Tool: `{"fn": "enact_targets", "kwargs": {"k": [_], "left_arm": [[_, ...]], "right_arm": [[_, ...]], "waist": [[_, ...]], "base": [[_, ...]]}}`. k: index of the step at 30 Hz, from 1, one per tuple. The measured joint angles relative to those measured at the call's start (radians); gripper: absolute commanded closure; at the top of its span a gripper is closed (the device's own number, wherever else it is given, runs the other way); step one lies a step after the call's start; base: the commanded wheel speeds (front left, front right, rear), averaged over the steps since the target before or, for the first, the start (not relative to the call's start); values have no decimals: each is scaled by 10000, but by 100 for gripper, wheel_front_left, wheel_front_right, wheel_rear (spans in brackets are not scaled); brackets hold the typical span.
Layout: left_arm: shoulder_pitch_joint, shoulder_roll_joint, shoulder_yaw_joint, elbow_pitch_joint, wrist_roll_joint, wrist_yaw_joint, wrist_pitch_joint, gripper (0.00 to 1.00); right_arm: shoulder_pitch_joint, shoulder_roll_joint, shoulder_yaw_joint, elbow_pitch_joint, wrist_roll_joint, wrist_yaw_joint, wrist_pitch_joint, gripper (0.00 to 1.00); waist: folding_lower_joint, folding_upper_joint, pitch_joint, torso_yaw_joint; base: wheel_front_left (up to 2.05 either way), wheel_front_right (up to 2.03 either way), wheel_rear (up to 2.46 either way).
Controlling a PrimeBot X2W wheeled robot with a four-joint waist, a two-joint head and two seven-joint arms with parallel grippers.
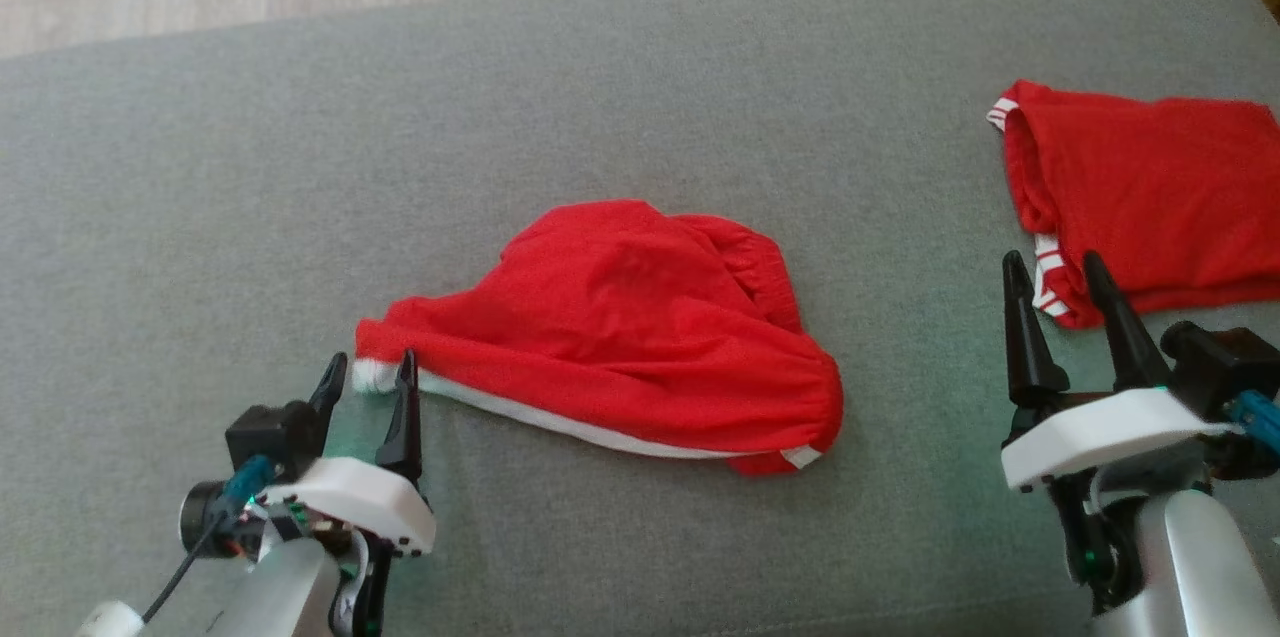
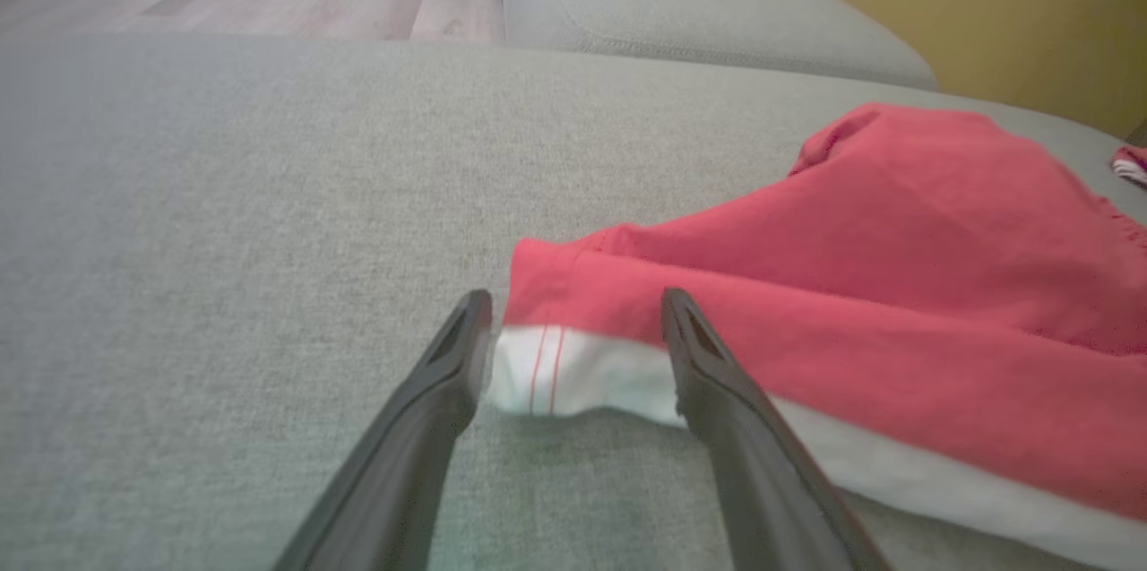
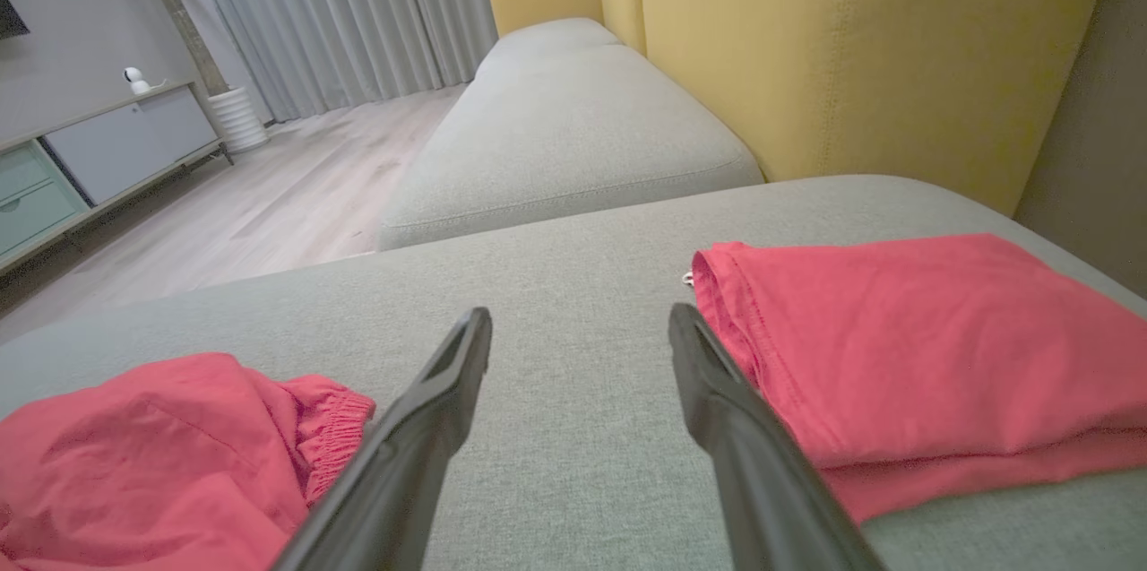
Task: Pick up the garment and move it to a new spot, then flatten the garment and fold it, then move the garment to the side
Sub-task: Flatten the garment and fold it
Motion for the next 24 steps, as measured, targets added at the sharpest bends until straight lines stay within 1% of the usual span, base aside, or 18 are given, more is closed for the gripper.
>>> {"fn": "enact_targets", "kwargs": {"k": [3,7,13,17,24], "left_arm": [[45,-12,10,-88,2,2,-257,0],[427,-6,40,-545,48,27,-443,0],[1621,12,176,-1482,128,238,-531,0],[2411,13,238,-2186,198,412,-606,0],[3350,-15,293,-3114,217,681,-614,0]], "right_arm": [[15,0,52,50,15,0,-79,0],[193,0,171,111,15,0,-238,0],[746,4,307,355,4,0,-441,0],[1136,6,401,422,2,0,-767,0],[1723,17,629,752,19,0,-1279,0]], "waist": [[0,0,-183,95],[-1,0,-496,287],[-1,0,-1090,645],[-2,0,-1457,931],[-2,0,-1939,1293]], "base": [[0,0,0],[0,0,0],[0,0,0],[0,0,0],[0,0,0]]}}
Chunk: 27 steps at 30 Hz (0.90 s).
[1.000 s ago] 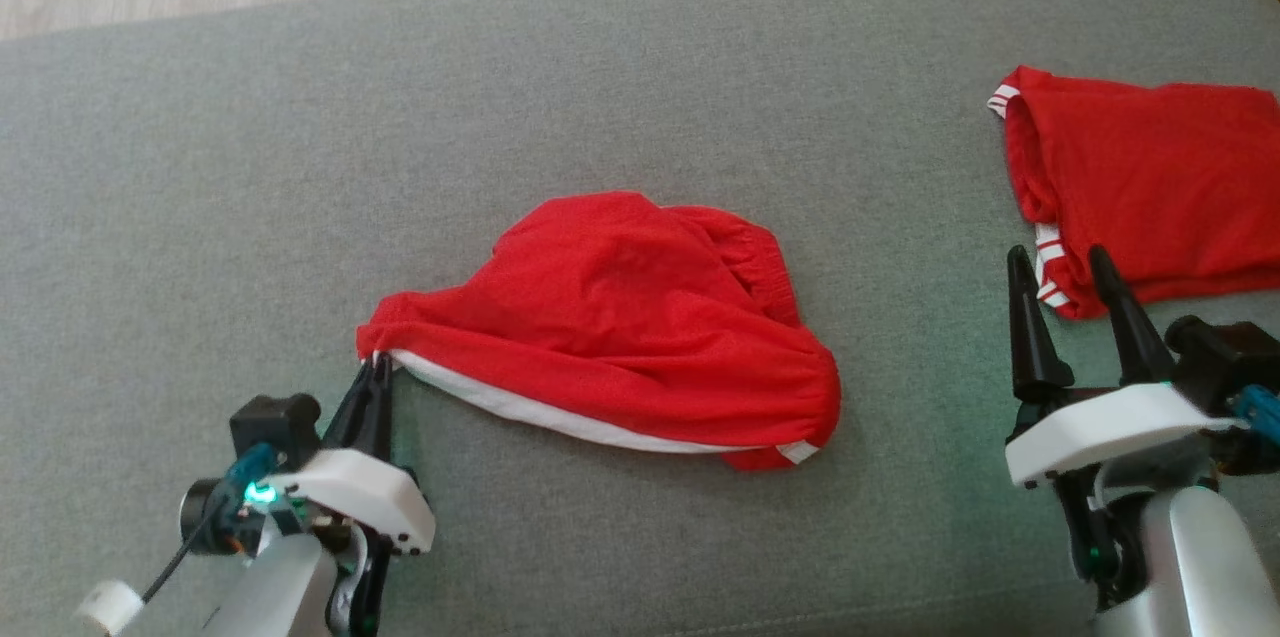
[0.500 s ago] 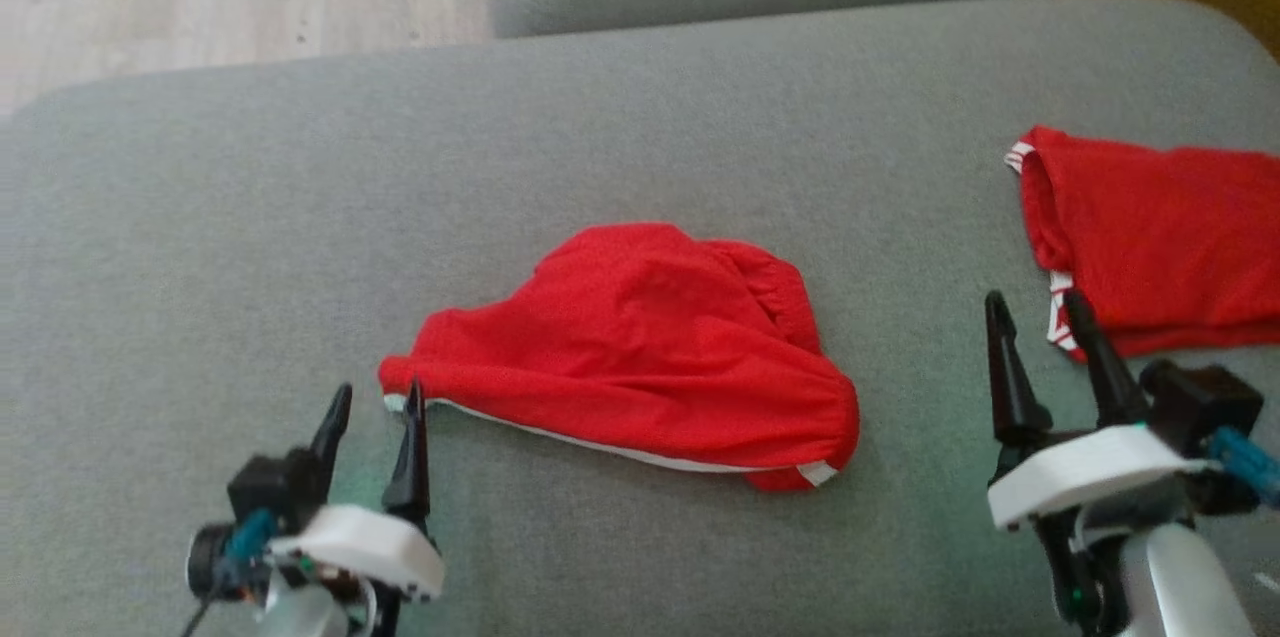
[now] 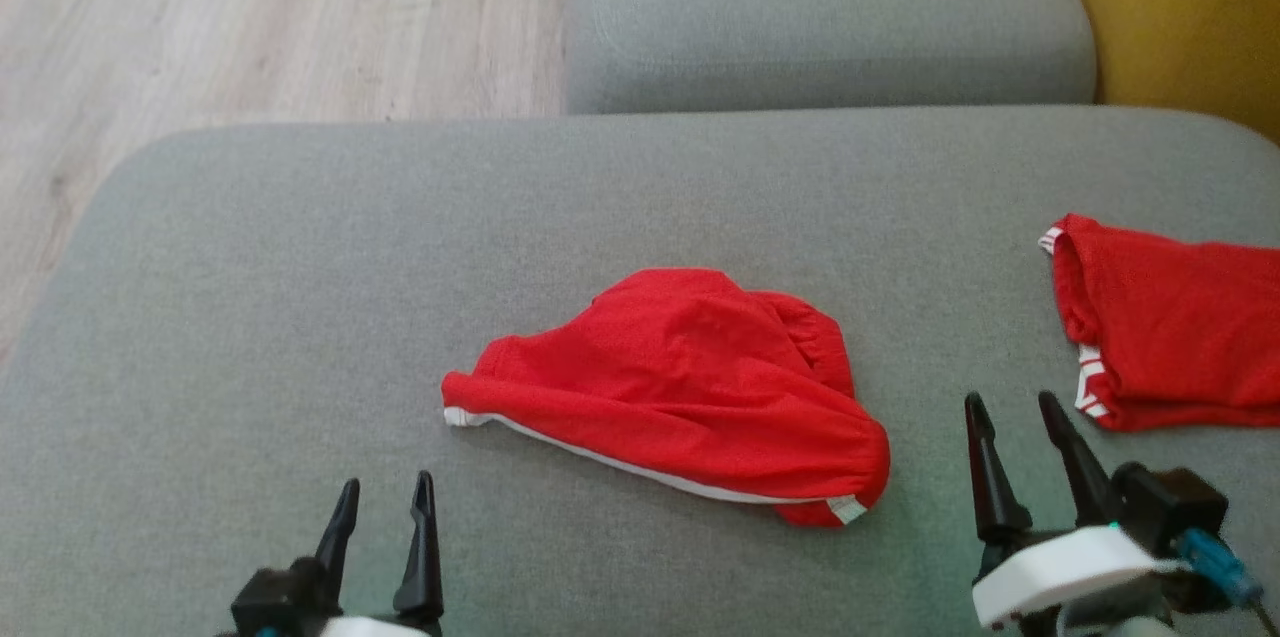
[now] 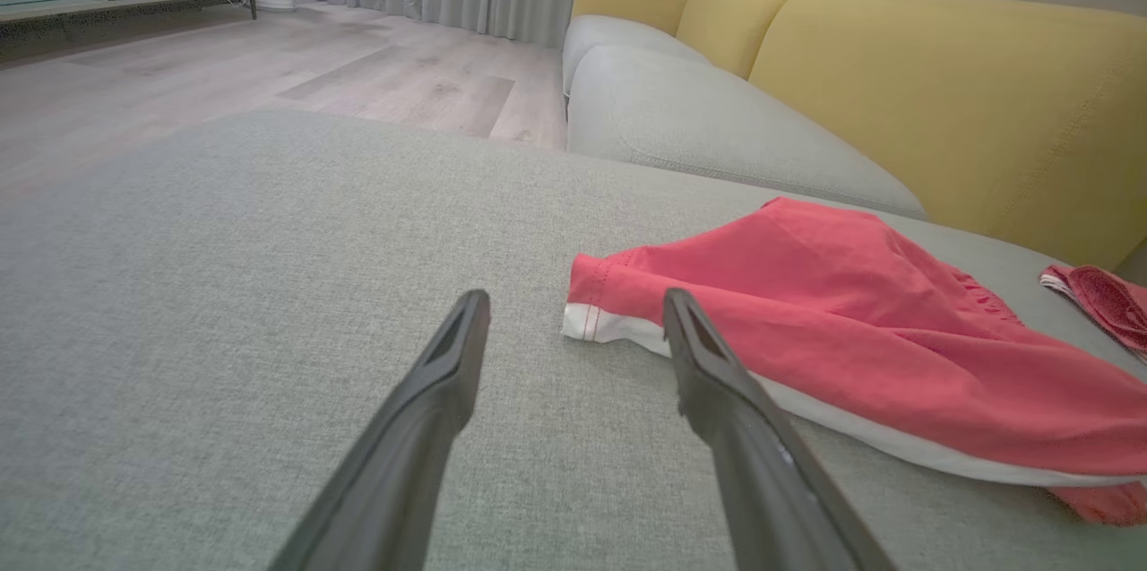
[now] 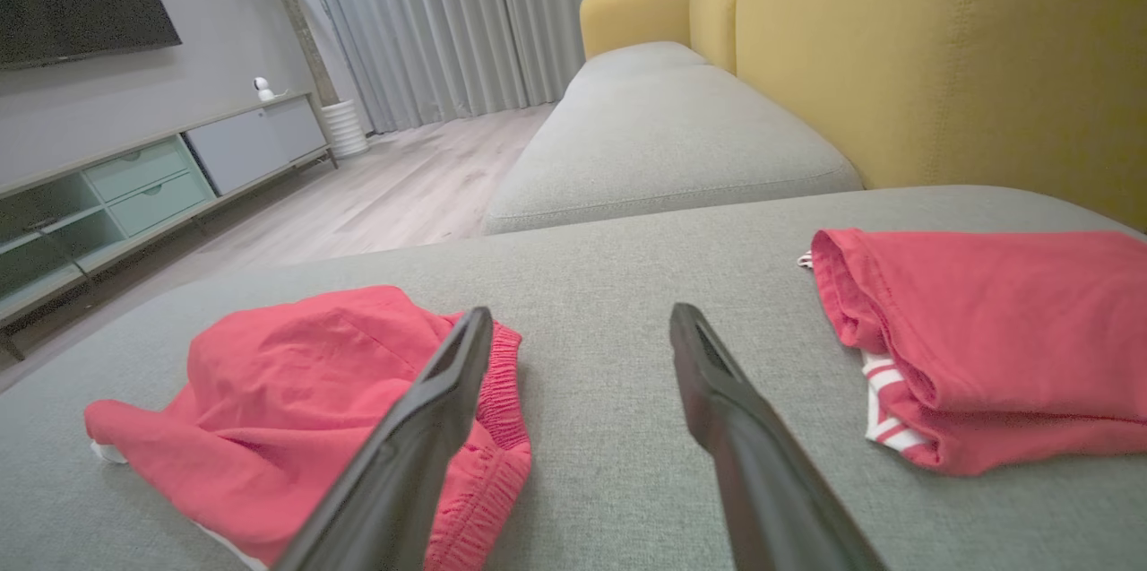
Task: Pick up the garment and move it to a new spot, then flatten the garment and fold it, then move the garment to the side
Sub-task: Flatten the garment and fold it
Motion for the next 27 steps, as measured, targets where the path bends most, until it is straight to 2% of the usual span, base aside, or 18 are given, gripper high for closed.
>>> {"fn": "enact_targets", "kwargs": {"k": [27], "left_arm": [[340,4,29,-754,88,334,13,0]], "right_arm": [[111,4,506,897,-94,0,-541,0]], "waist": [[2,0,-254,-66]], "base": [[0,0,0]]}}
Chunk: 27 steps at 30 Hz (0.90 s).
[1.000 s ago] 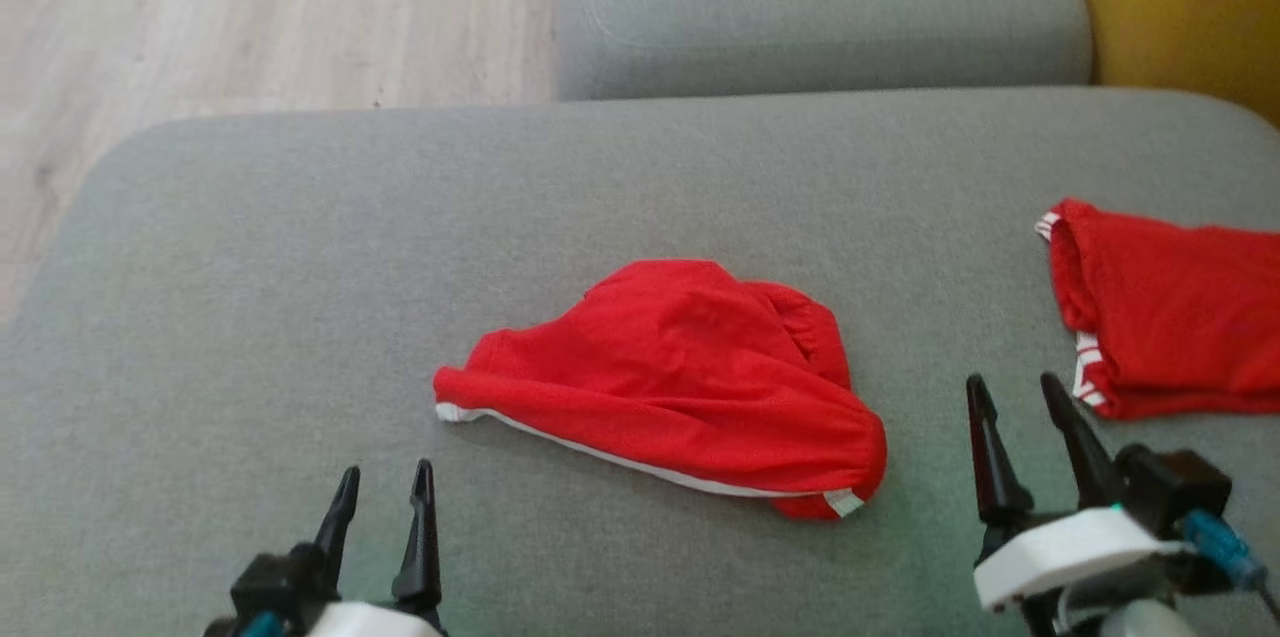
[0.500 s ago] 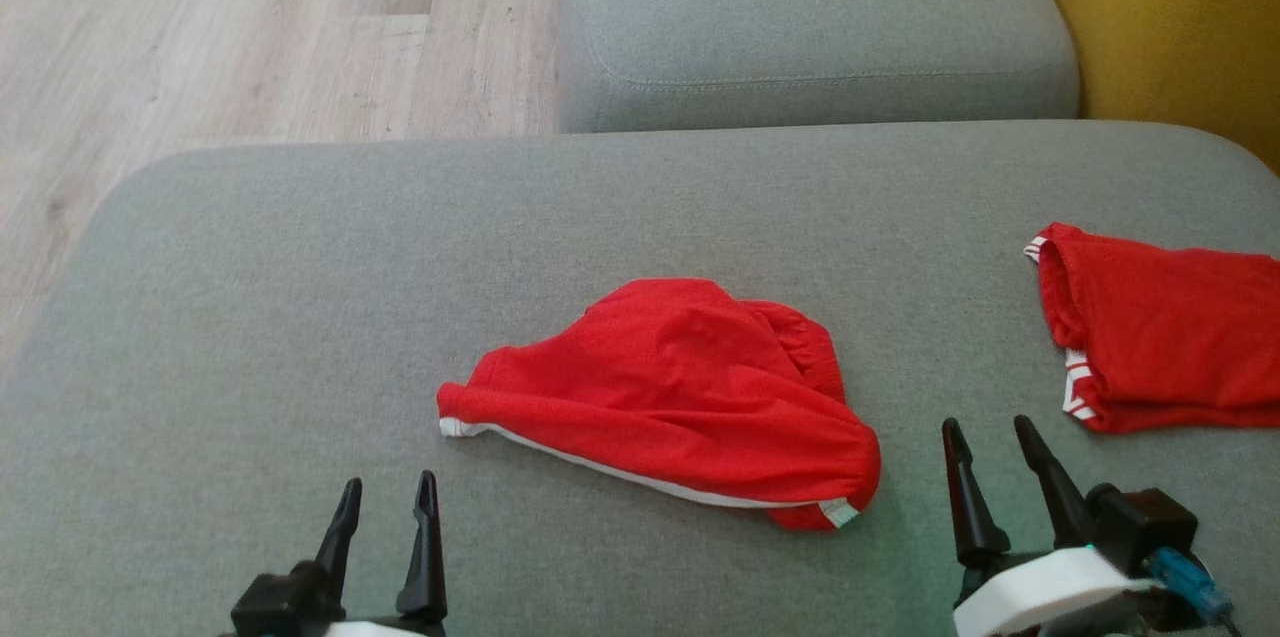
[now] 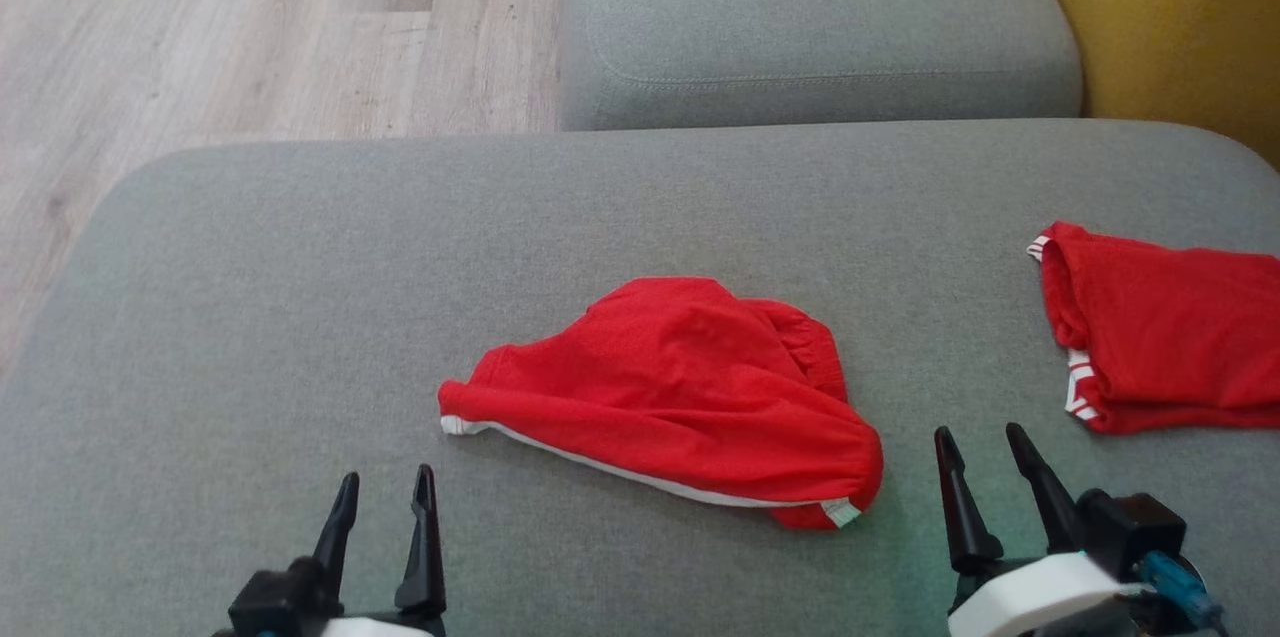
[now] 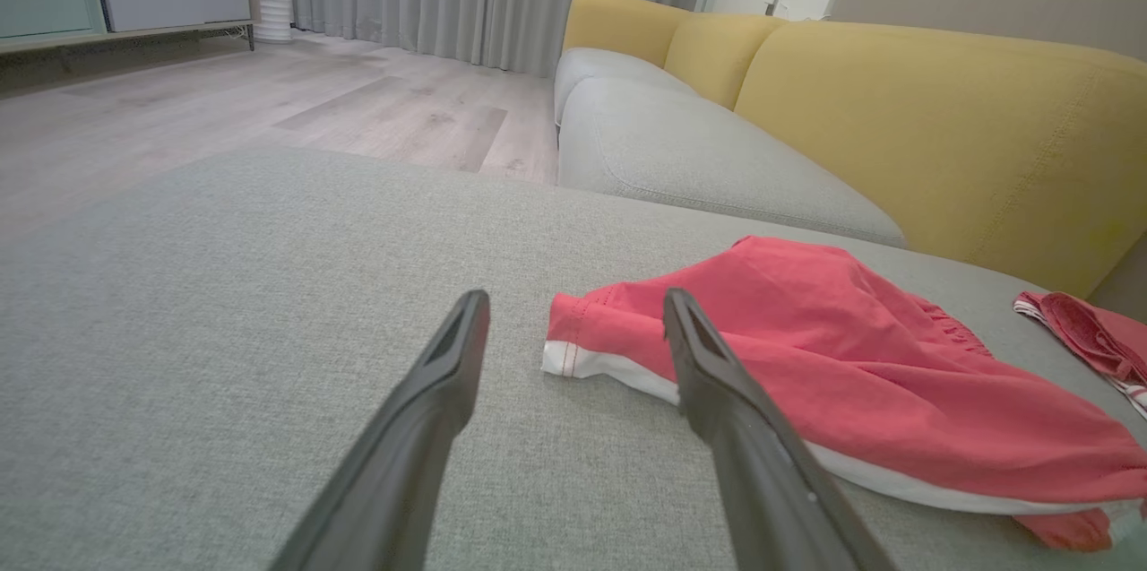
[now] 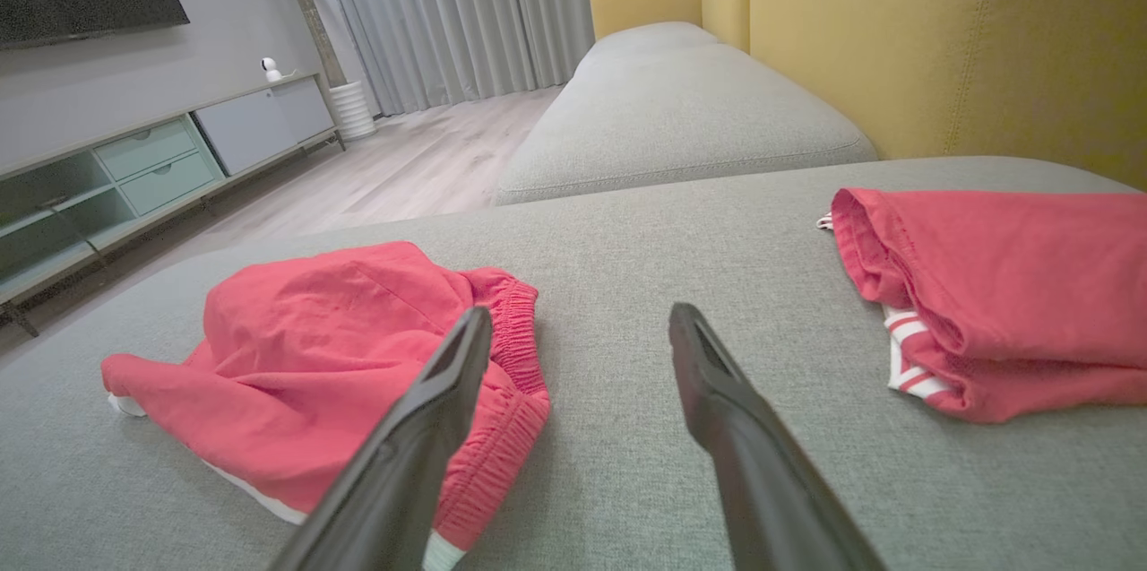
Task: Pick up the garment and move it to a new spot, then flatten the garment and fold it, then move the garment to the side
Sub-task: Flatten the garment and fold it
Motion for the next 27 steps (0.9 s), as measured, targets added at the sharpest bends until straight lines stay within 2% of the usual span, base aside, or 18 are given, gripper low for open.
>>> {"fn": "enact_targets", "kwargs": {"k": [7,13,20,27], "left_arm": [[-1,27,-12,-25,0,12,2,0],[-8,42,-25,-21,0,23,12,0],[-39,75,-33,-15,0,88,13,0],[-67,107,-36,-17,0,92,13,0]], "right_arm": [[5,-2,314,232,-357,0,307,0],[258,0,1455,775,-205,0,723,0],[104,-2,1774,1814,94,0,662,0],[-869,-6,2075,2581,267,0,163,0]], "waist": [[0,0,119,42],[0,0,312,174],[0,0,524,420],[1,0,681,620]], "base": [[0,0,0],[0,0,0],[0,0,0],[0,0,0]]}}
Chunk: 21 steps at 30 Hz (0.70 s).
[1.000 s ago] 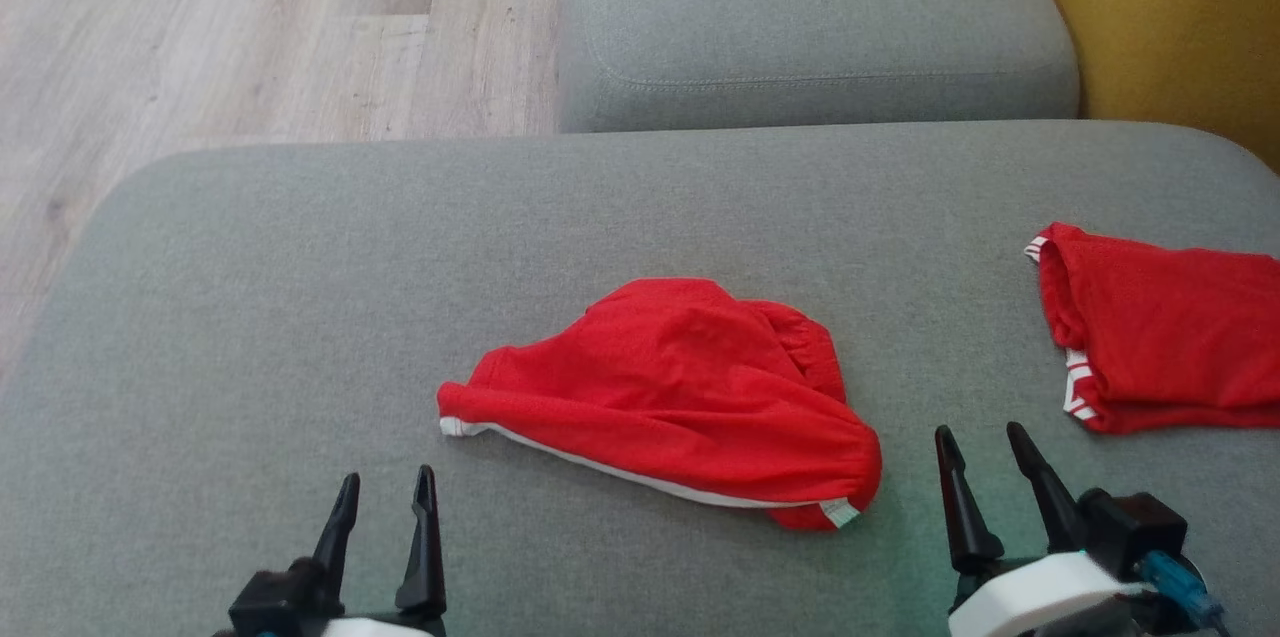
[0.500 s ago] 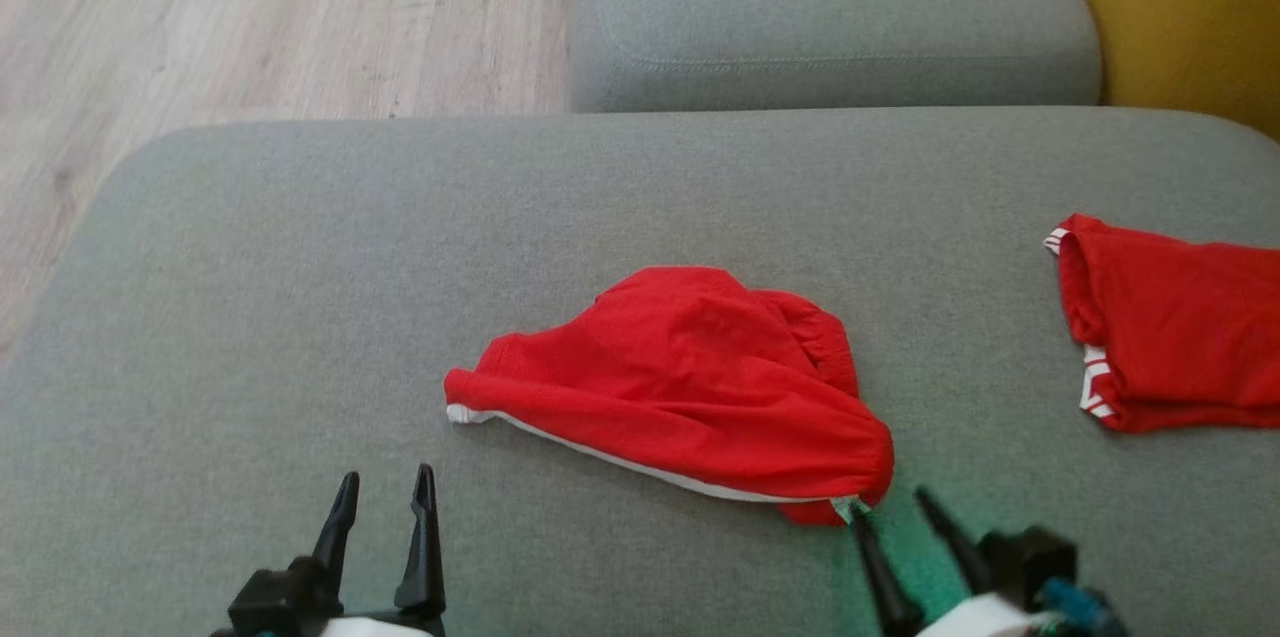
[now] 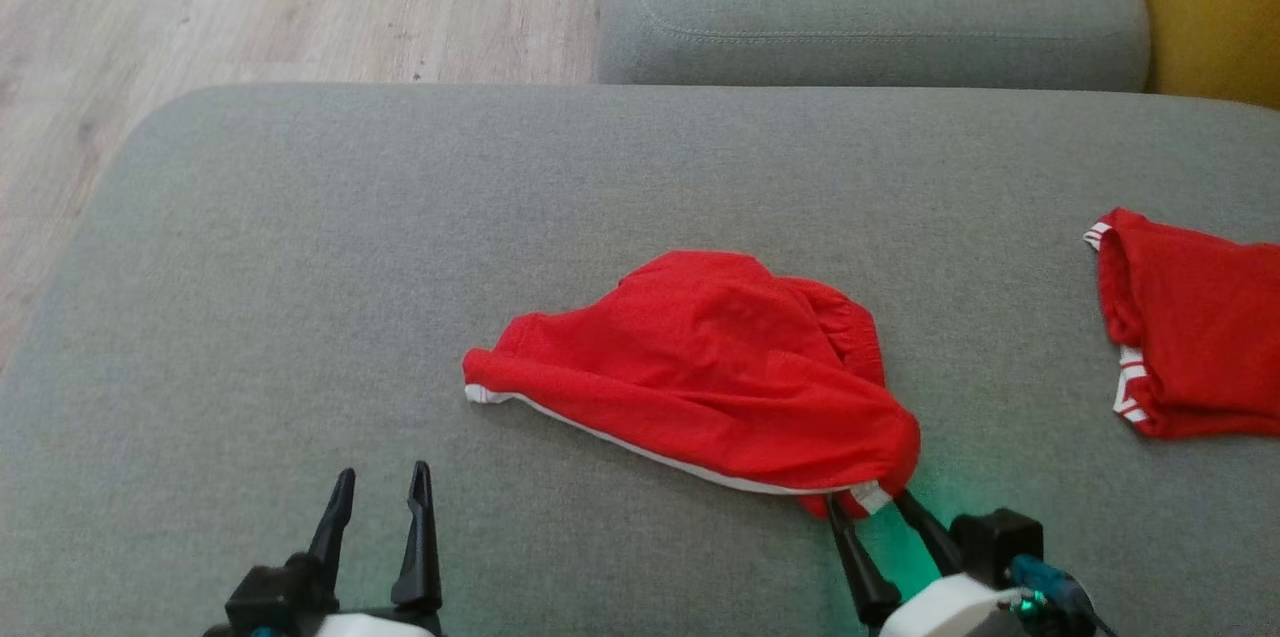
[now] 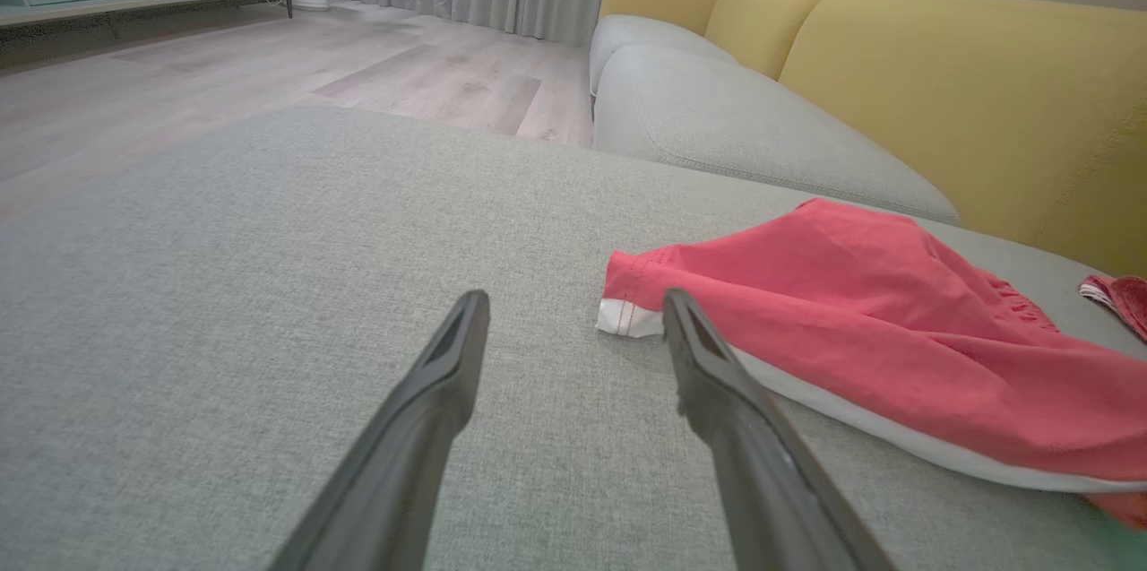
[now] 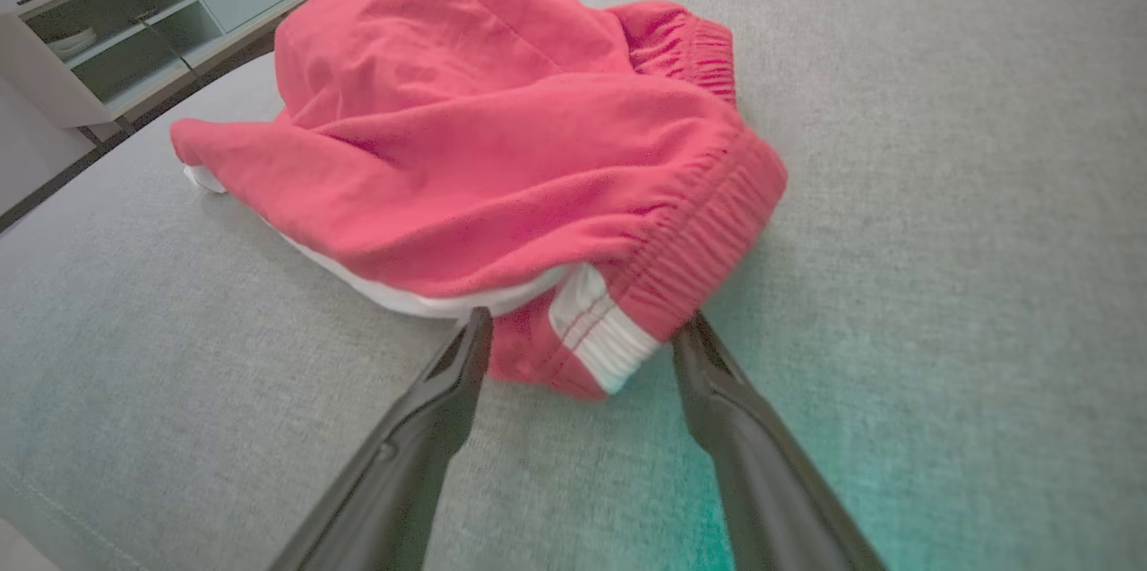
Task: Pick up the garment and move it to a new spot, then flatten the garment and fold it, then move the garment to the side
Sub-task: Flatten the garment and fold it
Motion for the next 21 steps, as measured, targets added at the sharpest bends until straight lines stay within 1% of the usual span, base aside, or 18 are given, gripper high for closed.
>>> {"fn": "enact_targets", "kwargs": {"k": [5,6,7,8,9,10,13,17,21], "left_arm": [[-7,19,-4,-6,0,10,2,0],[-7,23,-4,-6,-2,15,2,0],[-7,29,-4,-6,-6,48,2,0],[-7,31,-4,-4,-33,56,44,0],[-7,31,-15,2,-63,56,86,0],[-7,31,-35,17,-92,54,86,0],[-13,29,-182,153,-102,-25,178,0],[-207,21,-608,596,-88,-290,366,0],[-780,-44,-759,1195,-88,-546,539,0]], "right_arm": [[-221,-2,75,155,151,0,-198,0],[-219,-2,127,186,211,0,-234,5],[-219,-2,182,196,274,0,-270,33],[-220,-2,234,199,339,0,-295,66],[-220,-2,272,215,382,0,-307,76],[-221,-2,301,224,430,0,-307,100],[-264,-2,351,282,531,0,-307,100],[-600,-4,305,339,527,0,-311,100],[-945,-4,-12,301,351,0,-337,100]], "waist": [[0,0,41,34],[0,0,47,27],[0,0,53,16],[0,0,57,-2],[0,0,60,-24],[0,0,63,-50],[0,0,75,-139],[0,0,124,-257],[0,0,245,-399]], "base": [[0,0,0],[0,0,0],[0,0,0],[0,0,0],[0,0,0],[0,0,0],[0,0,0],[0,0,0],[0,0,0]]}}
